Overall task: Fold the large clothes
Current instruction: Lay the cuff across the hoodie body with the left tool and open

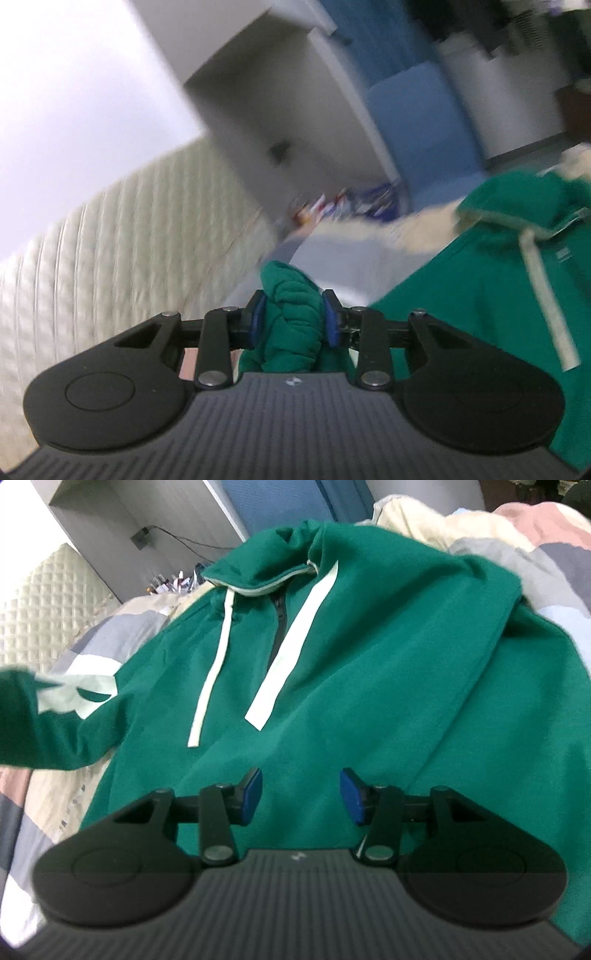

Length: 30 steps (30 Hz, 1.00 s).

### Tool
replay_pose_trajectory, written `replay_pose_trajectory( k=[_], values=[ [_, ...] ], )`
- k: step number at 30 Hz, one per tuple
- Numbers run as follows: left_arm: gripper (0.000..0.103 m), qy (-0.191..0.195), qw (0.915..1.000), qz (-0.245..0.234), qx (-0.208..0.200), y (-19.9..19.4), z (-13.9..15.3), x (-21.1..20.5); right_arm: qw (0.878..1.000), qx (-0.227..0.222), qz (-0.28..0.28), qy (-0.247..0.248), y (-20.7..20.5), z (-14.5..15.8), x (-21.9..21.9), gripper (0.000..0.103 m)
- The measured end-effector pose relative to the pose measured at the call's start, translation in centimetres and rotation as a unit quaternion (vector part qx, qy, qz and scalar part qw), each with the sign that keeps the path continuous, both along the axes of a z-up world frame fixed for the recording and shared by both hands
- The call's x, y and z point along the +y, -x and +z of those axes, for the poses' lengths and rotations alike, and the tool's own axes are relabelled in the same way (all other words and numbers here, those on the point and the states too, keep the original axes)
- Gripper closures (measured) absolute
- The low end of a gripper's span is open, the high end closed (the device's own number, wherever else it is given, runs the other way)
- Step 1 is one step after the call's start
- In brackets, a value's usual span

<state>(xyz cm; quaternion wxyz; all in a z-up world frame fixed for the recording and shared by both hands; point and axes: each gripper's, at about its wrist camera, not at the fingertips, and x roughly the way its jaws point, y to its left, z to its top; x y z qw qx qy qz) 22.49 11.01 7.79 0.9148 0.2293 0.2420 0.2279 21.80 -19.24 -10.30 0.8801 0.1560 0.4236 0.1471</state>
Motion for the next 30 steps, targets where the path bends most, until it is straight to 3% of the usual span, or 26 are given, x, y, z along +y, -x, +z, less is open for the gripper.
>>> replay_pose_trajectory(
  k=[4,7,11,16,23,25,27,30],
  values=[
    [0.066,-0.001,0.9977,-0.067,-0.007,0.2,3.4,-7.6,1.000,-0.018,-0.002,-0.015,1.4,1.2,-1.1,0.053],
    [0.066,0.015,0.9934,-0.114,0.002,0.1,4.1,-13.2,0.999,-0.026,-0.006,-0.034,2.3,1.9,-2.2,0.053],
    [0.066,0.057,0.9833,-0.172,0.018,0.1,2.6,-20.0,0.998,-0.037,-0.018,-0.051,3.1,2.4,-3.7,0.053],
    [0.066,0.133,0.9692,-0.202,0.047,-0.8,-1.1,-25.4,0.996,-0.034,-0.054,-0.070,3.3,2.2,-6.5,0.053],
    [0.062,0.192,0.9577,-0.202,0.073,-1.7,-4.8,-27.1,0.993,-0.037,-0.085,-0.076,3.4,1.6,-9.0,0.053],
    [0.053,0.215,0.9509,-0.205,0.087,-2.5,-5.8,-26.3,0.993,-0.038,-0.088,-0.075,3.3,1.5,-9.1,0.053],
    [0.033,0.241,0.9427,-0.209,0.096,-2.7,-6.7,-25.3,0.993,-0.043,-0.087,-0.068,3.4,1.7,-9.0,0.053],
    [0.025,0.298,0.9228,-0.221,0.102,-2.1,-7.5,-23.6,0.993,-0.050,-0.088,-0.062,3.4,1.7,-9.0,0.053]
  ],
)
